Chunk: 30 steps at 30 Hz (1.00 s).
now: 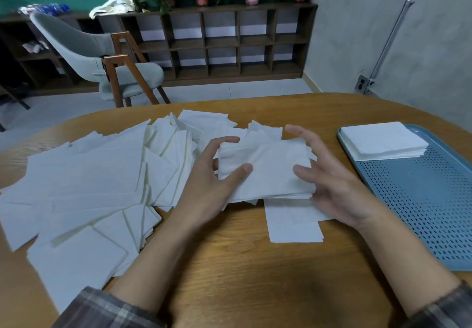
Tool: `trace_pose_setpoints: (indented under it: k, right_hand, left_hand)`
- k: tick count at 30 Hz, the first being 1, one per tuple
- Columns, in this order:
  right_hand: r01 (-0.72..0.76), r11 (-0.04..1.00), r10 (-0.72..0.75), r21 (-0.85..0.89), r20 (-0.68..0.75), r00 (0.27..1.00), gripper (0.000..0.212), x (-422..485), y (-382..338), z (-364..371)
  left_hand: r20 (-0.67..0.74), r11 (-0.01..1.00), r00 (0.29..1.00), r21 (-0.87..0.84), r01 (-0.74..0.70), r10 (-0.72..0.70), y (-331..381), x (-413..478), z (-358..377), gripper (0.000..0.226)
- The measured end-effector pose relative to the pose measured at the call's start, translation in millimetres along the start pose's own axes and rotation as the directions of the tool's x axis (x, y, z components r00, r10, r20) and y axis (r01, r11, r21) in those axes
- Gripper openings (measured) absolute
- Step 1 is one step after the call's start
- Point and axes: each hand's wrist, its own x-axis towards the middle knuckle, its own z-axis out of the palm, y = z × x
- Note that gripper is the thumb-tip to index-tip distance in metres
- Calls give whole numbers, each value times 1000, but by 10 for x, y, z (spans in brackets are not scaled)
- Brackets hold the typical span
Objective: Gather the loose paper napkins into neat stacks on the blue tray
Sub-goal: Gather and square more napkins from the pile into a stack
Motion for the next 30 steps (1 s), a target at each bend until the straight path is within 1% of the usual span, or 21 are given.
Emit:
trace_pose_setpoints:
  k: [1, 2, 3, 5, 6, 8, 9, 10, 11, 12, 13, 14, 15, 19, 22, 24, 26, 30]
  right_hand:
    - [-24, 998, 21, 50, 49, 999, 61, -17, -30, -19]
    - [-36, 998, 32, 59, 67, 997, 57, -23, -43, -30]
    - [-40, 999, 39, 25, 48, 998, 48, -19, -34, -39]
    - [-20, 991, 12, -134, -59, 998, 29, 5, 11, -33]
    - [4, 971, -34, -241, -119, 992, 25, 23, 37, -23]
    - [35, 900, -140, -434, -212, 967, 29, 53, 76, -35]
    - [35, 869, -182, -494, -252, 950, 31, 63, 83, -53]
    - [29, 849, -210, -527, -287, 935, 32, 69, 87, -71]
    - [23, 844, -224, -536, -313, 923, 33, 77, 101, -97]
    - [21, 845, -229, -534, -326, 917, 33, 82, 114, -116]
    - [22, 846, -231, -533, -329, 916, 32, 84, 125, -126]
    - [21, 842, -230, -539, -324, 917, 32, 84, 133, -119]
    - [19, 838, -229, -545, -319, 920, 32, 89, 142, -111]
    - [14, 836, -226, -549, -320, 920, 31, 93, 152, -103]
    - [12, 812, -237, -584, -310, 921, 32, 99, 152, -92]
    - [1, 800, -237, -600, -314, 920, 32, 103, 157, -79]
    - [-14, 795, -234, -606, -329, 915, 33, 107, 168, -100]
    - [-24, 800, -220, -600, -331, 918, 34, 97, 174, -107]
  left_hand:
    - [11, 1000, 1000, 3, -4, 4, -3, 2, -11, 42]
    - [31, 1000, 999, 20, -16, 15, -4, 0, -13, 43]
    - [54, 999, 998, 32, -32, 30, -3, -4, -3, 44]
    - [97, 998, 994, 34, -58, 55, 2, -27, 53, 50]
    - [96, 994, 992, 65, -88, 82, -10, -41, 85, 55]
    - [60, 948, 976, 229, -219, 211, -50, -59, 132, 66]
    - [76, 903, 952, 303, -304, 295, -61, -68, 148, 65]
    - [144, 867, 931, 340, -365, 335, -68, -78, 152, 58]
    - [250, 858, 914, 334, -390, 318, -61, -93, 151, 48]
    - [377, 866, 890, 320, -384, 256, -62, -107, 153, 41]
    - [494, 870, 850, 320, -374, 184, -74, -124, 164, 37]
    - [571, 864, 810, 335, -377, 132, -97, -140, 182, 36]
    - [605, 853, 789, 349, -387, 111, -124, -150, 198, 34]
    - [584, 867, 795, 298, -398, 164, -177, -130, 218, 11]
    - [564, 867, 801, 278, -413, 201, -152, -140, 208, 3]
    - [502, 897, 838, 239, -372, 214, -103, -147, 185, 2]
    - [421, 935, 880, 164, -314, 221, -52, -147, 140, 5]
    - [234, 958, 932, 18, -287, 275, 13, -133, 67, 8]
